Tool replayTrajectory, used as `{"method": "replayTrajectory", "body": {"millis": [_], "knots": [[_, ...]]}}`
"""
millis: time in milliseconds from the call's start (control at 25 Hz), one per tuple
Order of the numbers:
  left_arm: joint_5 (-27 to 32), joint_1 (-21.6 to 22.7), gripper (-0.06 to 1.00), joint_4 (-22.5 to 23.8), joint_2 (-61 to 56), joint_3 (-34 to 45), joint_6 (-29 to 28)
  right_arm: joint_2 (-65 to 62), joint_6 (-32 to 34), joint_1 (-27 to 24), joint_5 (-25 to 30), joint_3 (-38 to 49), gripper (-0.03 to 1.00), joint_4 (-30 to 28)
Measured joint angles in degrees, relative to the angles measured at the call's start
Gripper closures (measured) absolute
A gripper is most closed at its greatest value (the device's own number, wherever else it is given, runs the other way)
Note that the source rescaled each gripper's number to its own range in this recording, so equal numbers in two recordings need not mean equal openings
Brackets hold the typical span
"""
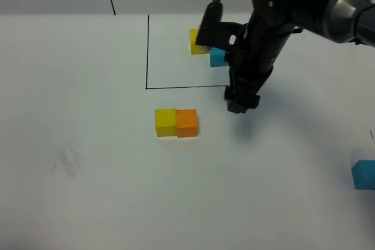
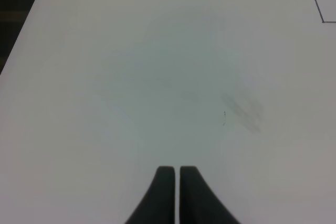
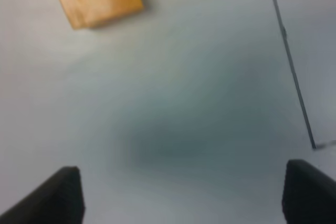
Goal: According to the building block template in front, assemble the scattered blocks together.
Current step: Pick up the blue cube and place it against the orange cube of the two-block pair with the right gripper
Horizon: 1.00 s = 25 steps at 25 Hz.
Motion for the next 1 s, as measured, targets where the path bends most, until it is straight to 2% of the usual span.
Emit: {"method": "replayTrajectory", "body": {"millis": [160, 400, 720, 1000], "knots": [[0.0, 0.0, 0.94, 0.0, 0.0, 0.0, 0.0, -3.9, 3.1, -3.1, 4.3, 0.0, 0.25, -3.3], [0.0, 0.0, 0.94, 0.0, 0.0, 0.0, 0.0, -8.5, 5.0, -8.1, 9.4, 1.6, 0.34, -4.2], [0.0, 0.0, 0.94, 0.0, 0.0, 0.0, 0.0, -19.5, 8.0, -15.8, 6.3, 16.1, 0.37, -4.2], [0.0, 0.0, 0.94, 0.0, 0.0, 0.0, 0.0, -31.5, 15.9, -22.6, 1.3, 31.3, 0.37, -4.4]]}}
